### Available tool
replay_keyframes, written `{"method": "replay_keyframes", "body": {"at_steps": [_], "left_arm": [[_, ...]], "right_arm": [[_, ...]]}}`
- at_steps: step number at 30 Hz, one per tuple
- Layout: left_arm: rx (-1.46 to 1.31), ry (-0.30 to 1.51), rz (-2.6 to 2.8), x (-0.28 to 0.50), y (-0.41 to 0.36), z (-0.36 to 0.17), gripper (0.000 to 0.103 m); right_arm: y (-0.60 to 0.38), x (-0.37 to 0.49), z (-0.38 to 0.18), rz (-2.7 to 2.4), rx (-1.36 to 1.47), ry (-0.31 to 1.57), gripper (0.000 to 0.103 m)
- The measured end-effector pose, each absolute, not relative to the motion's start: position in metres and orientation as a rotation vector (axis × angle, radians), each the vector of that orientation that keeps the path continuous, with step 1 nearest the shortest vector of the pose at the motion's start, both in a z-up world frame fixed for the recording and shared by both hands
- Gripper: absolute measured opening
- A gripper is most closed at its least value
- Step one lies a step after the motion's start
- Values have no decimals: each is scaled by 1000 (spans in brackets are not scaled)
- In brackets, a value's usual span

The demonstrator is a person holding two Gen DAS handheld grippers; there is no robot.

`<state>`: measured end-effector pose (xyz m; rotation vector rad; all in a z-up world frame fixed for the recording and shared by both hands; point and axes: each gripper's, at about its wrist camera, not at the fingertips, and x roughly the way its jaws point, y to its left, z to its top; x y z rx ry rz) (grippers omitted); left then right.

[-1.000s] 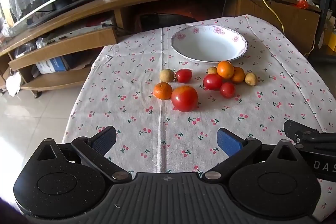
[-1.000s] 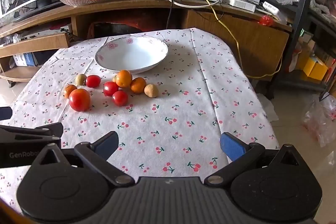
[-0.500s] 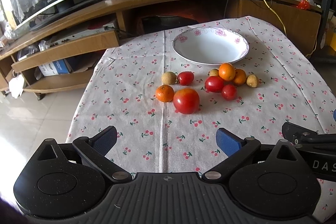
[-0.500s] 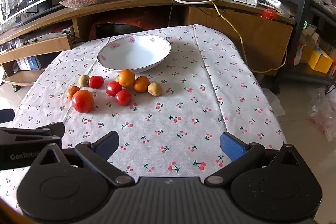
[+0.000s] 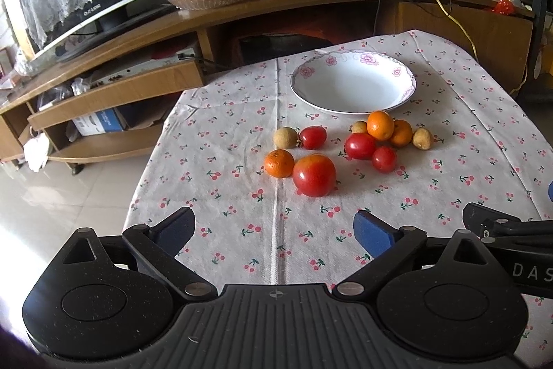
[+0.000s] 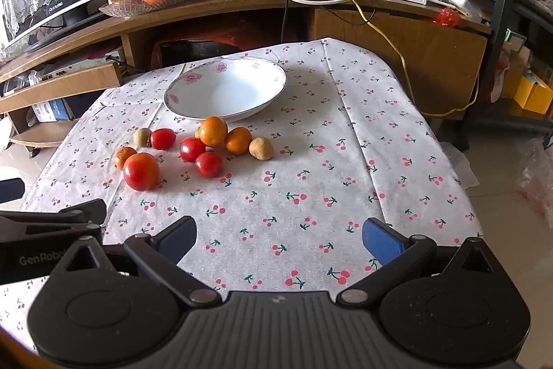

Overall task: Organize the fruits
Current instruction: 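Move both tools toward the fruit cluster beside the white bowl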

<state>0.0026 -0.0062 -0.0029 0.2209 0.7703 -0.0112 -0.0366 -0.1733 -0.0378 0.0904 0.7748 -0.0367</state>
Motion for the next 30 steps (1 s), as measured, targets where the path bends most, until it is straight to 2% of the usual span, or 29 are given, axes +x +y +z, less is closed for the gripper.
{"method": "replay_keyframes", "body": {"at_steps": [18,30], "left_arm": [[236,767,-31,2,-2,-7,93],[223,769,-76,6,2,-14,89]], "right_arm": [[-167,-33,-43,-4,80,796,103],[-166,-24,-50,46,80,823,98]]}}
